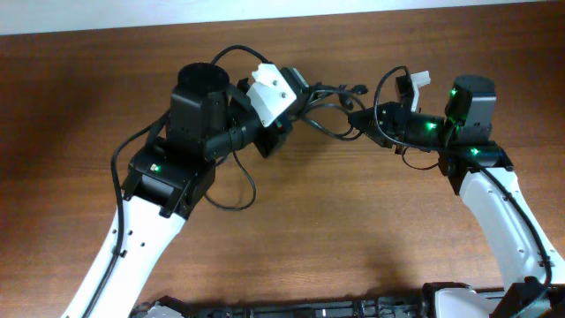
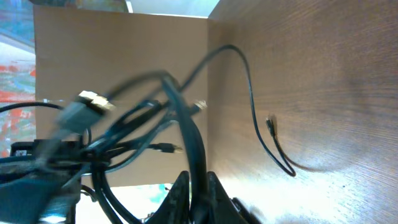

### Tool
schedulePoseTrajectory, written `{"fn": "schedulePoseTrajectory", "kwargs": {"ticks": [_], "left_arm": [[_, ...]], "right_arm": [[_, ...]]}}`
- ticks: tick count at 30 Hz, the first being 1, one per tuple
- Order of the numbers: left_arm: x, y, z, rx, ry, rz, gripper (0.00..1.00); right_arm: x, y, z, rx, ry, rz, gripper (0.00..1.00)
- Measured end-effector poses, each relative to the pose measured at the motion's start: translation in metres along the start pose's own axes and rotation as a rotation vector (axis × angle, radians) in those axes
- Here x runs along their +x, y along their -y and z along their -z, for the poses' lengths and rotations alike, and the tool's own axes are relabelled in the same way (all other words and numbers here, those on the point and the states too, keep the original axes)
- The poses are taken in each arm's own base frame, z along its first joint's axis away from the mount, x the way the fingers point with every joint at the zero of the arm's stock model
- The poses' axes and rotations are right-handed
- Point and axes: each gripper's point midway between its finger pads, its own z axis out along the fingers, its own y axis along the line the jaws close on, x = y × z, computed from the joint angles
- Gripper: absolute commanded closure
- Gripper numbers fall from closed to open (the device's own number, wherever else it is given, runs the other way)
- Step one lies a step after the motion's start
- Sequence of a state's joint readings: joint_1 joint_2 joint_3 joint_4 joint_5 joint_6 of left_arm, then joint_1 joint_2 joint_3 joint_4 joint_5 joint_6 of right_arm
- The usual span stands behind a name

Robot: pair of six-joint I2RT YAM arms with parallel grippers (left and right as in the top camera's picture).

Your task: Untangle cables

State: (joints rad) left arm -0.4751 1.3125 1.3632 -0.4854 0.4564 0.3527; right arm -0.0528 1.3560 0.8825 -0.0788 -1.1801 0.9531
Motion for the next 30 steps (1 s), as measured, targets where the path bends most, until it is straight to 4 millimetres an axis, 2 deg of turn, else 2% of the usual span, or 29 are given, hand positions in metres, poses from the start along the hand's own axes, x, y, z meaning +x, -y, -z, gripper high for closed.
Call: {"fn": "schedulePoseTrajectory", "kwargs": {"ticks": [4, 5, 7, 10, 12, 16, 21, 23, 25, 30], "left_arm": [[0.023, -0.023, 0.003, -0.137, -0.116, -0.078, 1.00], [0.026, -0.029, 0.004, -0.175, -0.136, -0.087, 1.00], [0.035, -0.040, 0.008, -0.235, -0.188, -0.125, 1.00], [0.039, -0.045, 0.010, -0.263, -0.218, -0.164, 1.00], [0.039, -0.045, 0.010, -0.263, -0.222, -0.177, 1.00], [0.038, -0.027, -0.004, -0.137, -0.181, -0.200, 1.00], [0.065, -0.015, -0.042, -0.013, -0.228, -0.182, 1.00], [0.065, -0.009, -0.053, 0.009, -0.222, -0.193, 1.00], [0.060, 0.005, -0.067, 0.042, -0.197, -0.220, 1.00], [0.067, 0.038, -0.095, 0.121, -0.212, -0.248, 1.00]], "right_arm": [[-0.001, 0.001, 0.000, 0.004, 0.005, 0.013, 0.85], [-0.001, 0.001, 0.000, 0.004, 0.005, 0.013, 0.76], [-0.001, 0.001, 0.000, 0.004, 0.005, 0.016, 0.67], [-0.001, 0.001, 0.000, 0.005, 0.008, -0.025, 0.56], [-0.002, 0.001, 0.000, 0.004, 0.009, -0.068, 0.56], [0.004, -0.004, 0.000, -0.019, -0.028, -0.136, 0.56], [0.008, -0.022, 0.001, -0.087, -0.076, -0.098, 0.57], [0.008, -0.026, 0.002, -0.099, -0.082, -0.089, 0.57], [0.007, -0.028, 0.002, -0.103, -0.081, -0.080, 0.57], [0.007, -0.028, 0.002, -0.104, -0.083, -0.092, 0.57]]}}
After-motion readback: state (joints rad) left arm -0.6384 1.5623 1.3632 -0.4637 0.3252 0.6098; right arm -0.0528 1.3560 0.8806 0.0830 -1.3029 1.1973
